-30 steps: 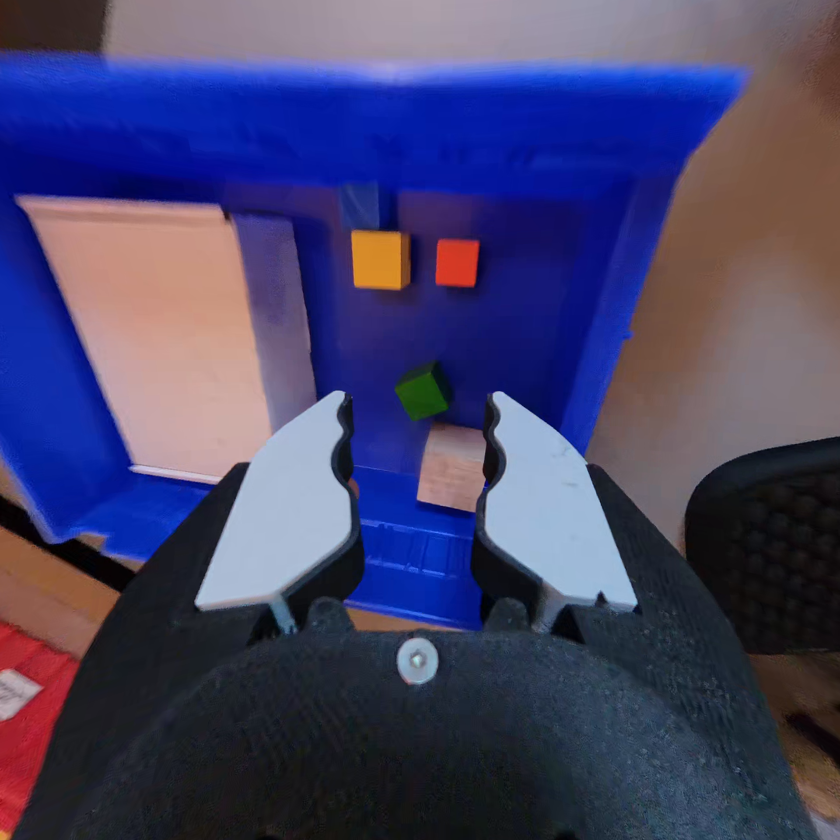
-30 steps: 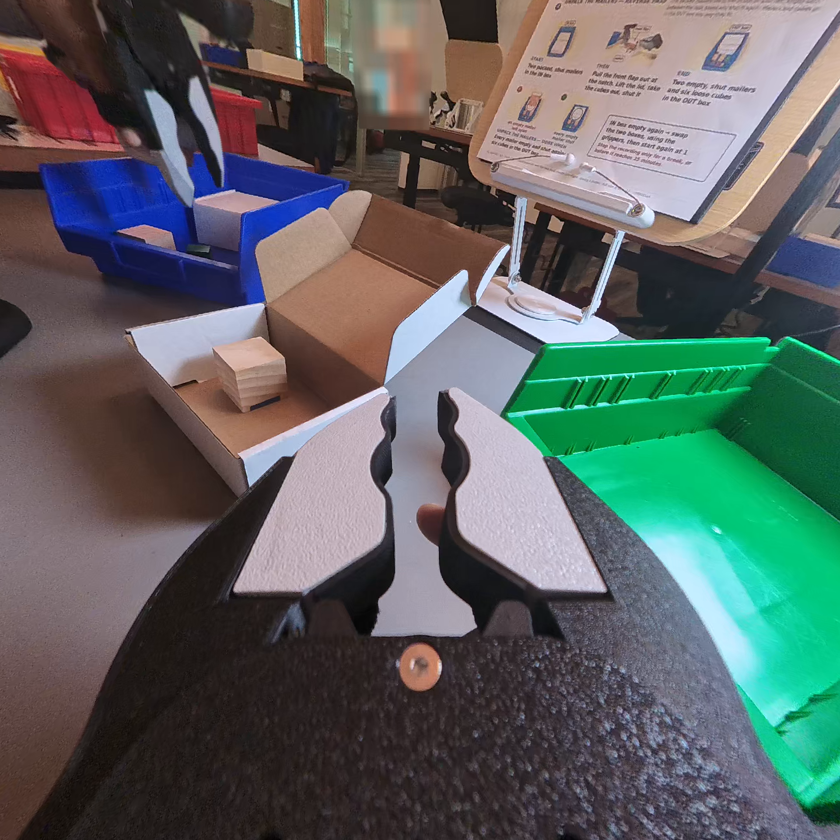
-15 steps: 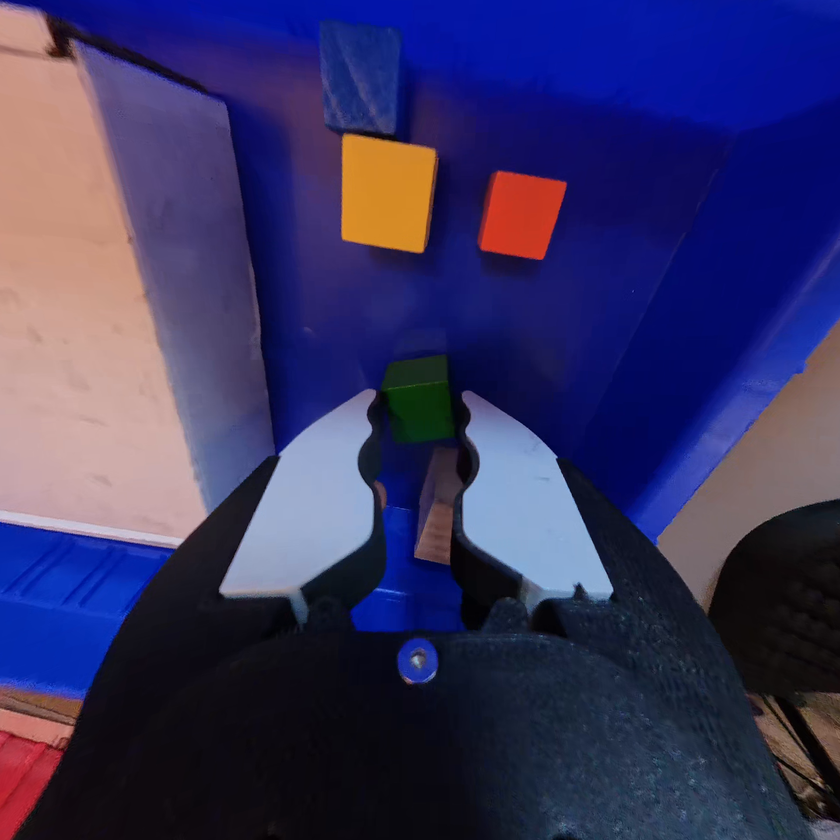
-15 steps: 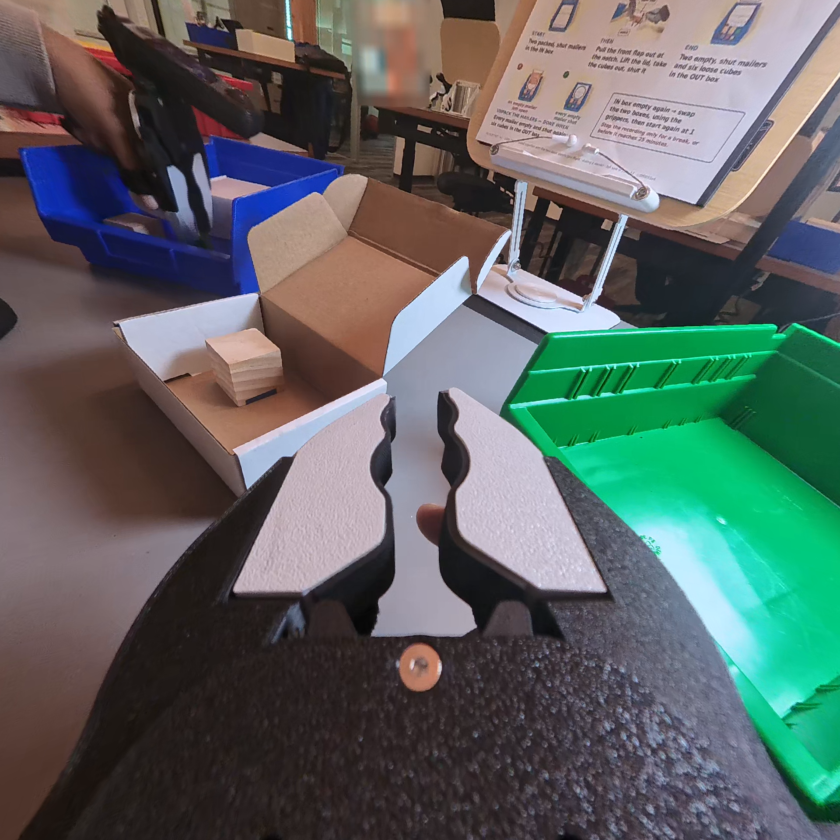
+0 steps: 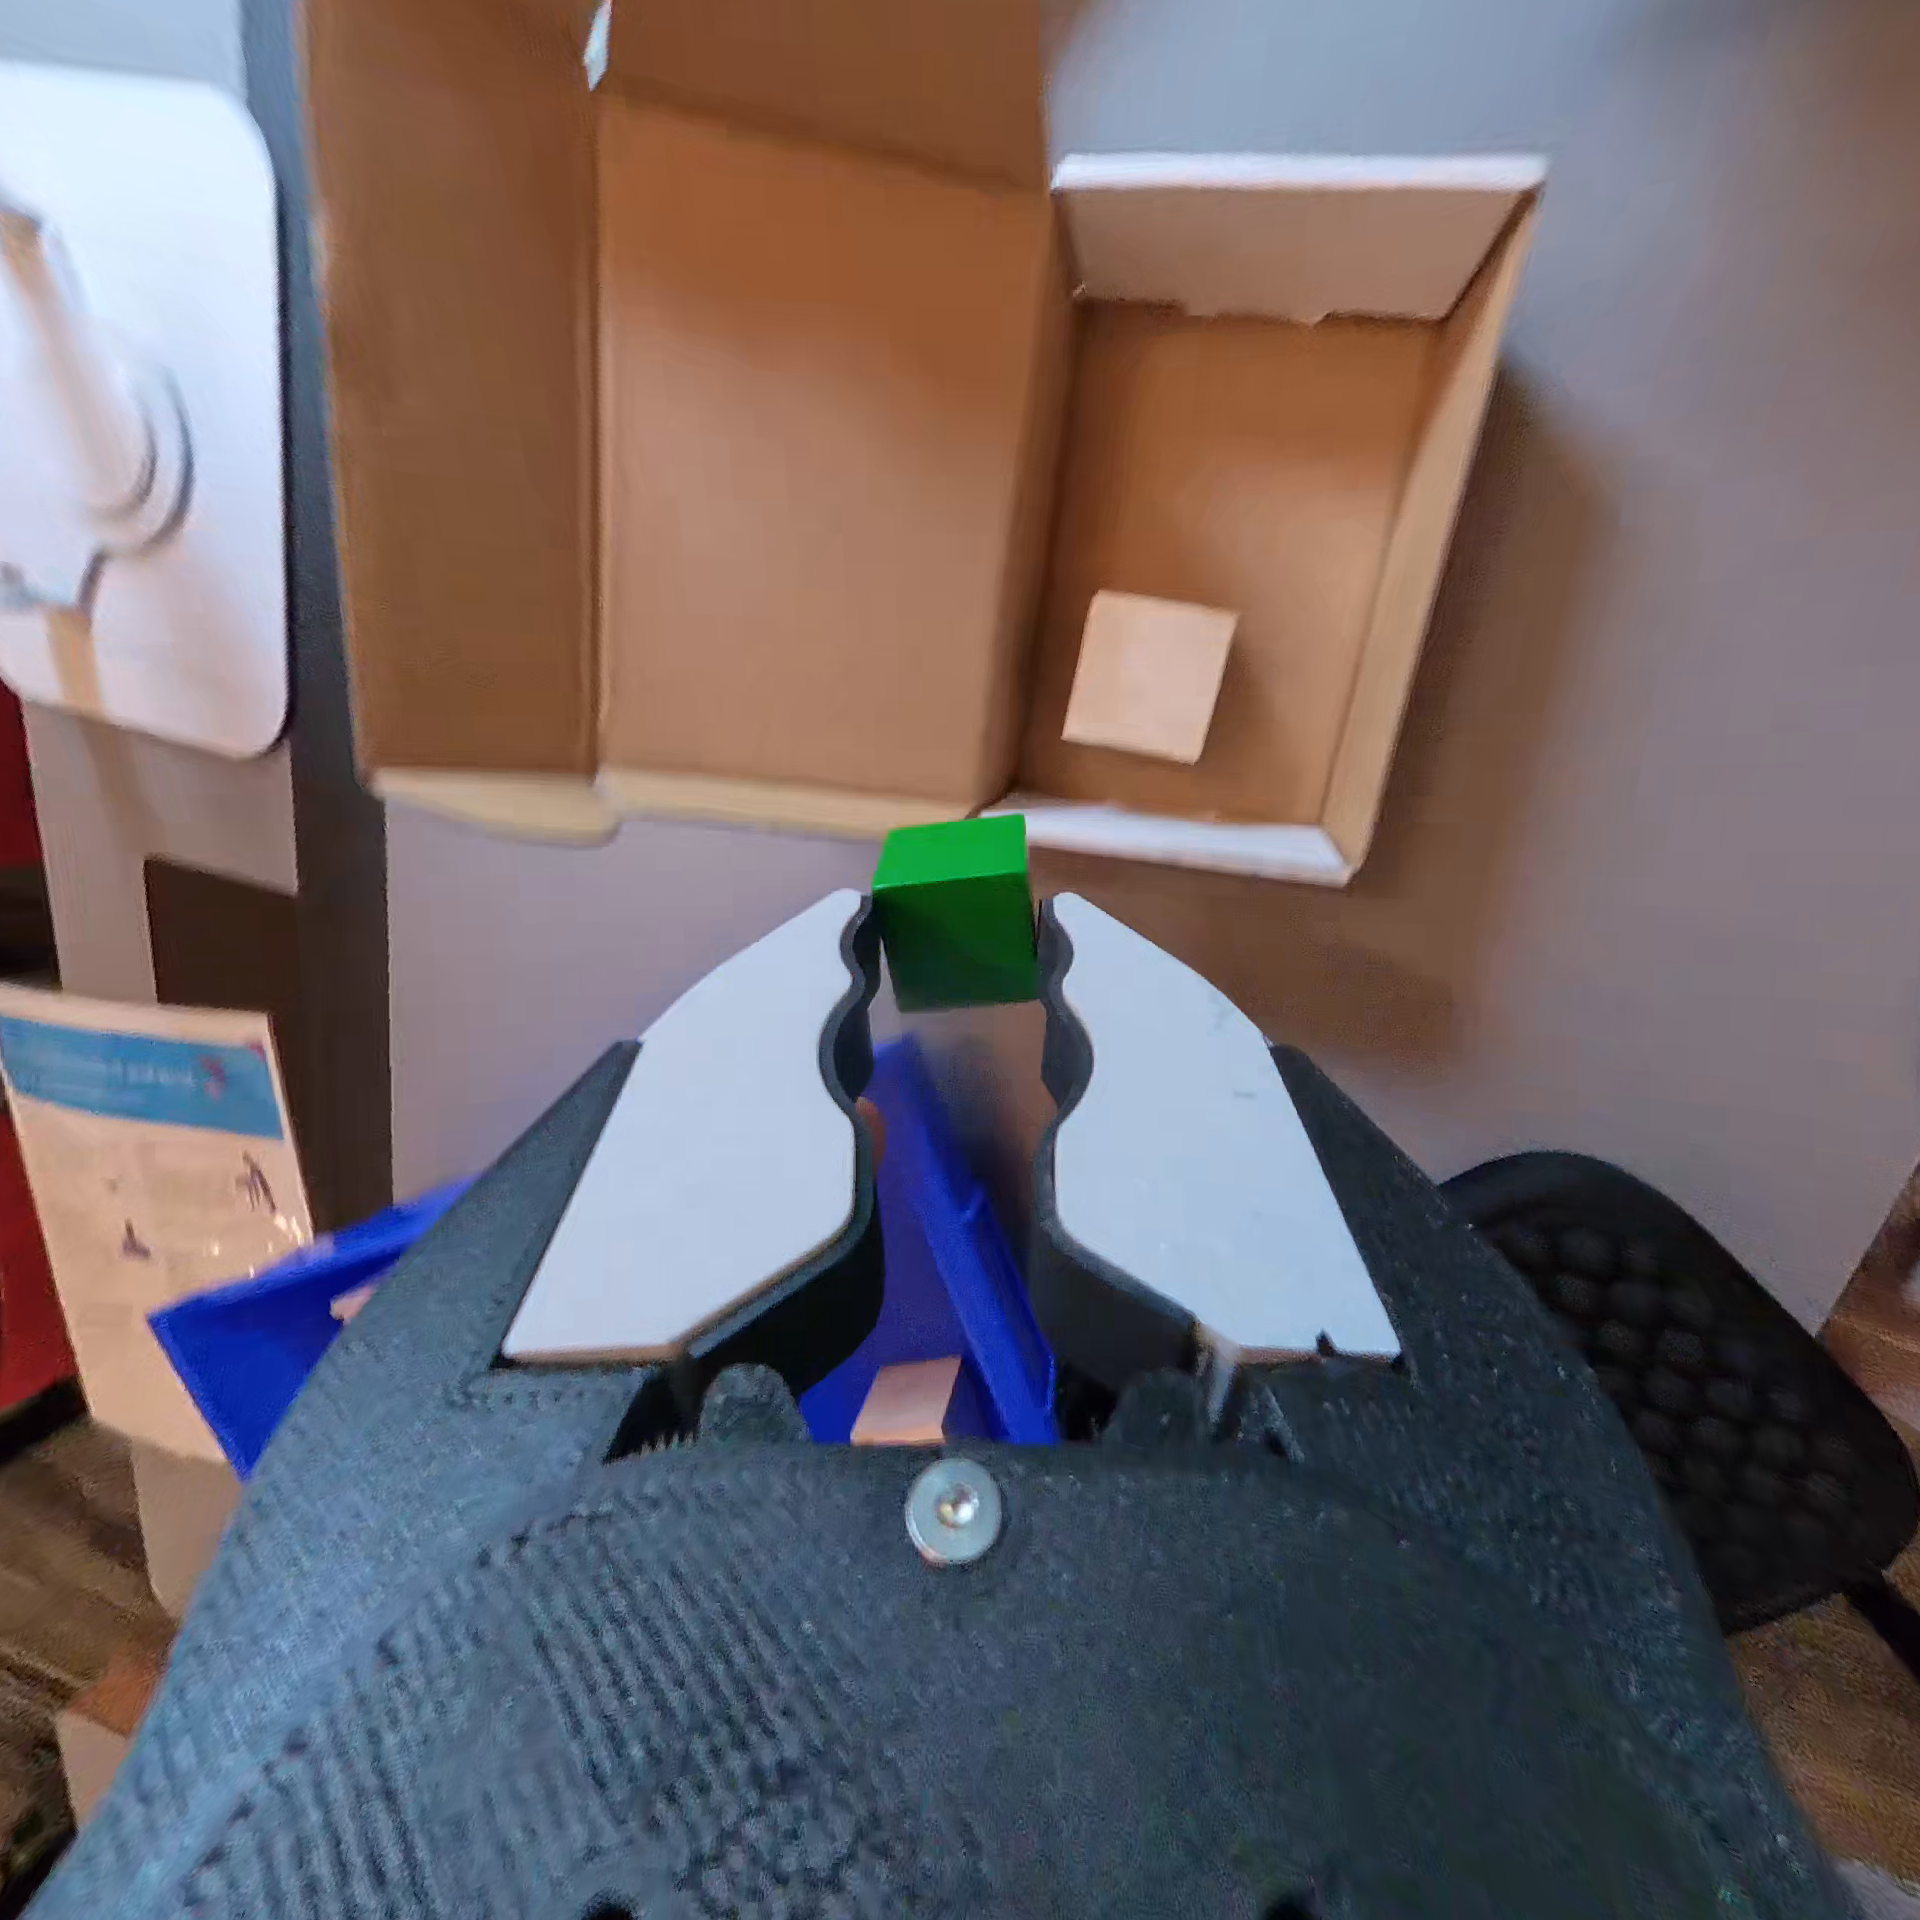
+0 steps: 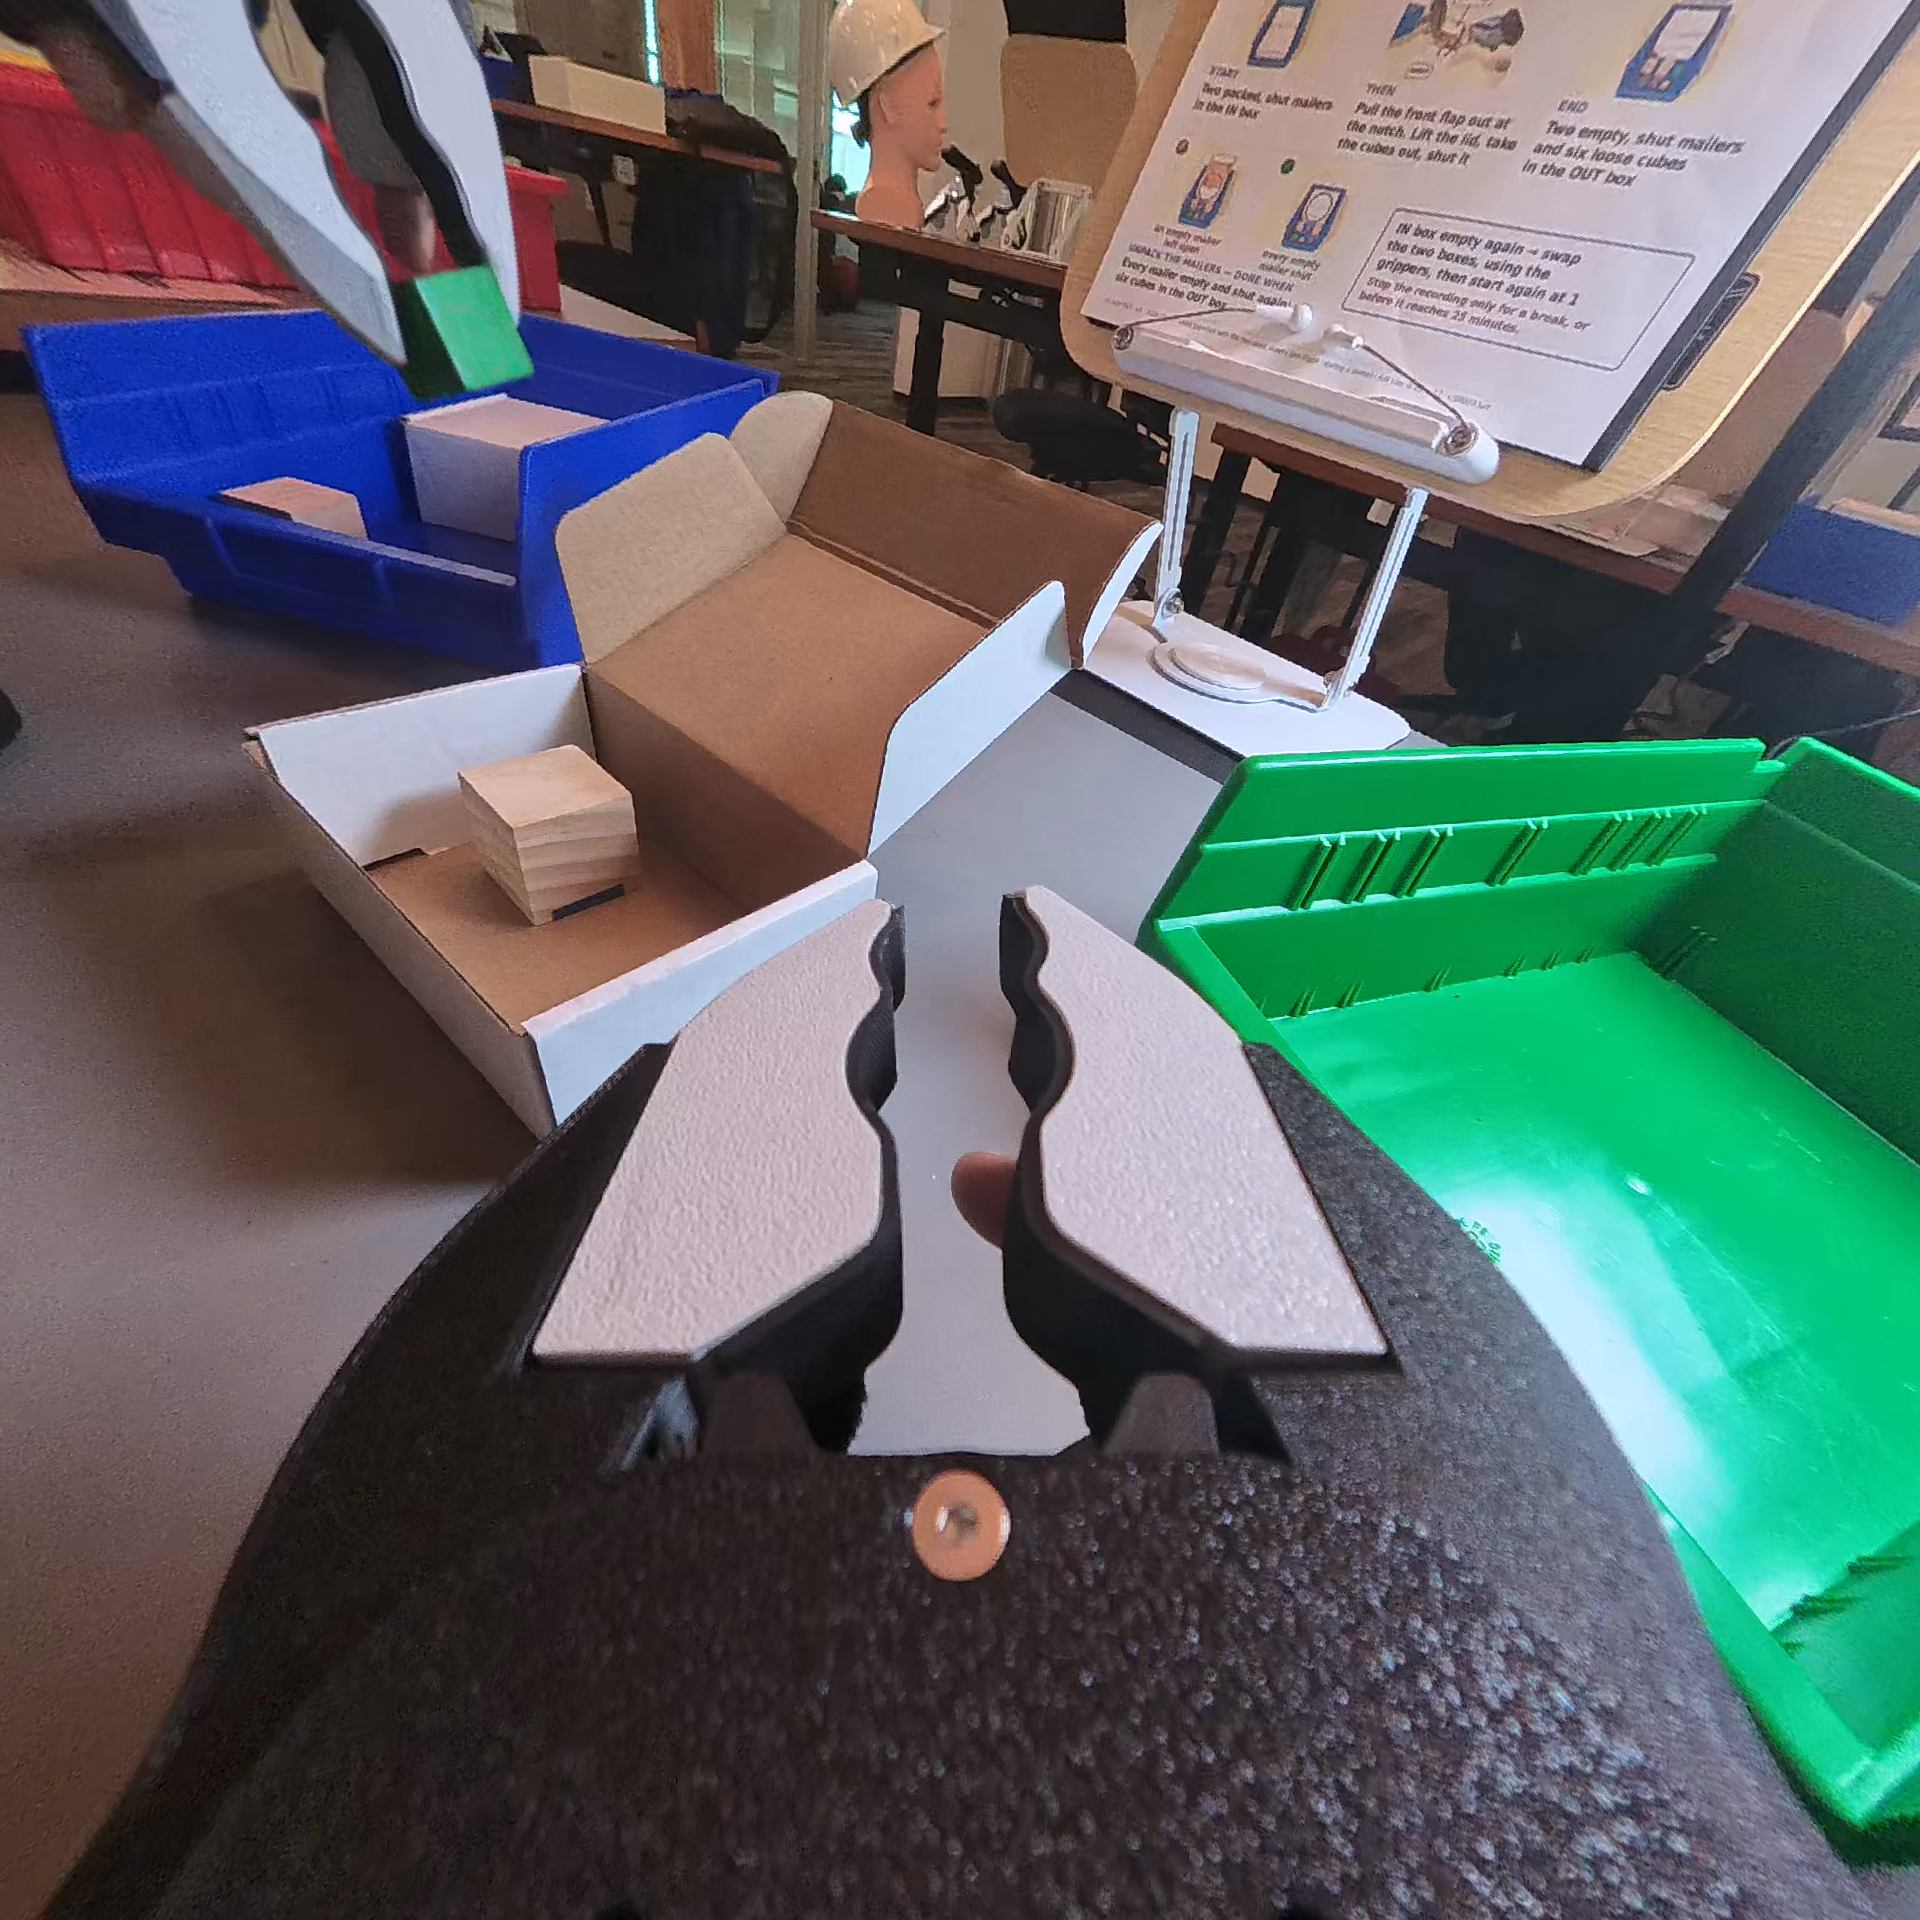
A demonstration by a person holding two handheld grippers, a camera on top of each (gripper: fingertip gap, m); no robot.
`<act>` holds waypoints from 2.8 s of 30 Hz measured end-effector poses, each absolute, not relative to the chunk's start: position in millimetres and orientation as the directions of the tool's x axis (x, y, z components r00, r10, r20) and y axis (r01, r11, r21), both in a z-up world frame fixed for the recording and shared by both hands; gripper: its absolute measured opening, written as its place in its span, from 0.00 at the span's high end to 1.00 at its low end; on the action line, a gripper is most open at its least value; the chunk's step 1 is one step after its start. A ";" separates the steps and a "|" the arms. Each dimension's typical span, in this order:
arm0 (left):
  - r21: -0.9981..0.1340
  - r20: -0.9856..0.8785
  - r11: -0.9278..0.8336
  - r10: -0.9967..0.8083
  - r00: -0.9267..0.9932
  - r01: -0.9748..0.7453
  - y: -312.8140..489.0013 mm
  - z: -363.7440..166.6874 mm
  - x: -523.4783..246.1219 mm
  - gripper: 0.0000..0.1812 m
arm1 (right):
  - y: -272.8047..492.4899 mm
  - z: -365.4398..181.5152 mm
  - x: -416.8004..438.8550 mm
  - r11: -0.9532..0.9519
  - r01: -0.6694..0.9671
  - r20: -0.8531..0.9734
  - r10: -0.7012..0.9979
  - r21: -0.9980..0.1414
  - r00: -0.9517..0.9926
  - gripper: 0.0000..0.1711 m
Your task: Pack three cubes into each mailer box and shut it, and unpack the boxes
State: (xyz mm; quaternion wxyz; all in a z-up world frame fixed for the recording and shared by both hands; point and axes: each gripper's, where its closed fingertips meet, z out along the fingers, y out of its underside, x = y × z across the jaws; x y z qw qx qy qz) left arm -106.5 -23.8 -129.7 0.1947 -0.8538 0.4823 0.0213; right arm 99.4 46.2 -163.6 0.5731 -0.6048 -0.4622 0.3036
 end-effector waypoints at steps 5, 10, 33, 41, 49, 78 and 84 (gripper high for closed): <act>-0.243 -0.169 -0.362 -0.898 0.407 -0.900 -15.1 -166.9 -44.4 0.84 | 50.0 -164.0 104.4 0.084 0.210 0.164 0.901 -0.974 0.402 0.90; -0.133 -0.111 -0.319 -0.936 0.334 -0.938 -7.6 -213.6 -18.5 0.84 | 52.3 -163.6 108.2 0.084 0.208 0.165 0.896 -0.975 0.412 0.90; -0.166 -0.122 -0.297 -0.940 0.318 -0.940 -3.9 -232.2 -6.6 0.78 | 52.0 -163.6 110.0 0.089 0.210 0.171 0.896 -0.974 0.411 0.90; -0.327 -0.225 -0.400 -0.847 0.482 -0.856 -10.6 -149.7 -80.0 0.76 | 51.4 -160.9 111.2 0.094 0.201 0.171 0.894 -0.975 0.414 0.90; -0.271 -0.210 -0.635 -0.694 0.688 -0.723 -46.7 -143.4 -216.1 0.72 | 50.5 -158.5 110.0 0.083 0.180 0.152 0.897 -0.980 0.416 0.89; -0.140 -0.203 -0.672 -0.699 0.686 -0.727 -35.1 -238.6 -287.2 0.72 | 51.1 -159.4 109.0 0.085 0.193 0.160 0.894 -0.978 0.418 0.88; -0.099 -0.272 -0.712 -0.652 0.707 -0.695 -3.7 -243.3 -306.7 0.73 | 50.8 -161.1 109.4 0.088 0.203 0.167 0.894 -0.975 0.416 0.88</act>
